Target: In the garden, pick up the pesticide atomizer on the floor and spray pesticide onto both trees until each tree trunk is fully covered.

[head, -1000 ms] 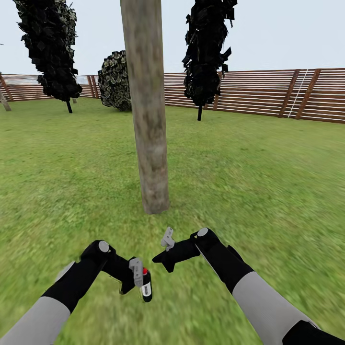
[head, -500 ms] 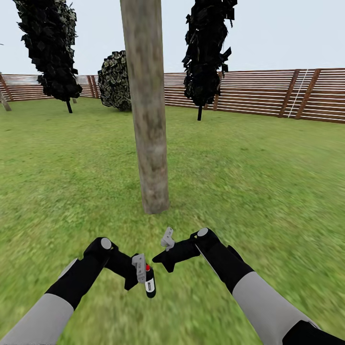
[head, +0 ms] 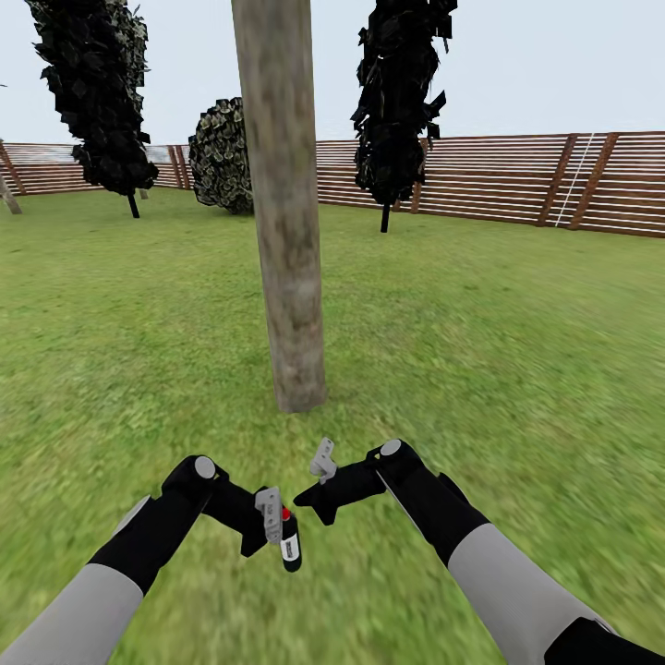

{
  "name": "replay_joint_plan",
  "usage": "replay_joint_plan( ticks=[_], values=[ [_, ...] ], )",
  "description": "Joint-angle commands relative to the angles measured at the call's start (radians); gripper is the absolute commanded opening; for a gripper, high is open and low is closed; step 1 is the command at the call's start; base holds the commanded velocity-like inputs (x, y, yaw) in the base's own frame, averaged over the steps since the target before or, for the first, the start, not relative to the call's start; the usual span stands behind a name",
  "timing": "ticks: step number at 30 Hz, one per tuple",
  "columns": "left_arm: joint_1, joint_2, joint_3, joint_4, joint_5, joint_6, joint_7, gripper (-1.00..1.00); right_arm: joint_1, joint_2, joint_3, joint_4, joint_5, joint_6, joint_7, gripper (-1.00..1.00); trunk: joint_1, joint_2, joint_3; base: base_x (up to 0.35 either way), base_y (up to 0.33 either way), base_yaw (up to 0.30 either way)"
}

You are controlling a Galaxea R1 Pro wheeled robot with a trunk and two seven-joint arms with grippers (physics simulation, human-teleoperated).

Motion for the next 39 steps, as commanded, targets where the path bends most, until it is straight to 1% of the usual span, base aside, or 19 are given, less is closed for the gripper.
replay_joint_plan(
  ticks=[1, 18, 23, 25, 38, 39],
  values=[
    [-0.001, 0.000, -0.002, -0.002, -0.002, 0.011, -0.004, -1.00, 0.000, 0.000, -0.001, -0.001, 0.005, 0.007, 0.005, -1.00, 0.000, 0.000, -0.001, 0.000, 0.000, 0.000],
    [-0.001, -0.001, -0.002, -0.004, 0.002, 0.010, -0.005, -1.00, 0.000, 0.000, -0.001, -0.001, 0.005, 0.007, 0.005, -1.00, 0.000, 0.000, -0.001, 0.000, 0.000, 0.000],
    [-0.001, -0.015, -0.002, -0.004, 0.001, 0.010, -0.004, -1.00, 0.000, 0.000, -0.001, -0.001, 0.005, 0.007, 0.005, -1.00, 0.000, 0.000, -0.001, 0.000, 0.000, 0.000],
    [-0.002, -0.016, -0.001, -0.003, 0.001, 0.010, -0.004, -1.00, 0.000, 0.000, -0.001, -0.001, 0.005, 0.007, 0.004, -1.00, 0.000, 0.000, -0.001, 0.000, 0.000, 0.000],
    [-0.002, -0.007, 0.004, -0.002, 0.000, 0.009, -0.005, -1.00, 0.000, 0.000, -0.001, -0.001, 0.005, 0.007, 0.005, -1.00, 0.000, 0.000, -0.001, 0.000, 0.000, 0.000],
    [-0.002, -0.011, 0.005, -0.003, 0.000, 0.008, -0.025, -1.00, 0.000, 0.000, -0.001, -0.001, 0.005, 0.007, 0.005, -1.00, 0.000, 0.000, -0.001, 0.000, 0.000, 0.000]
  ],
)
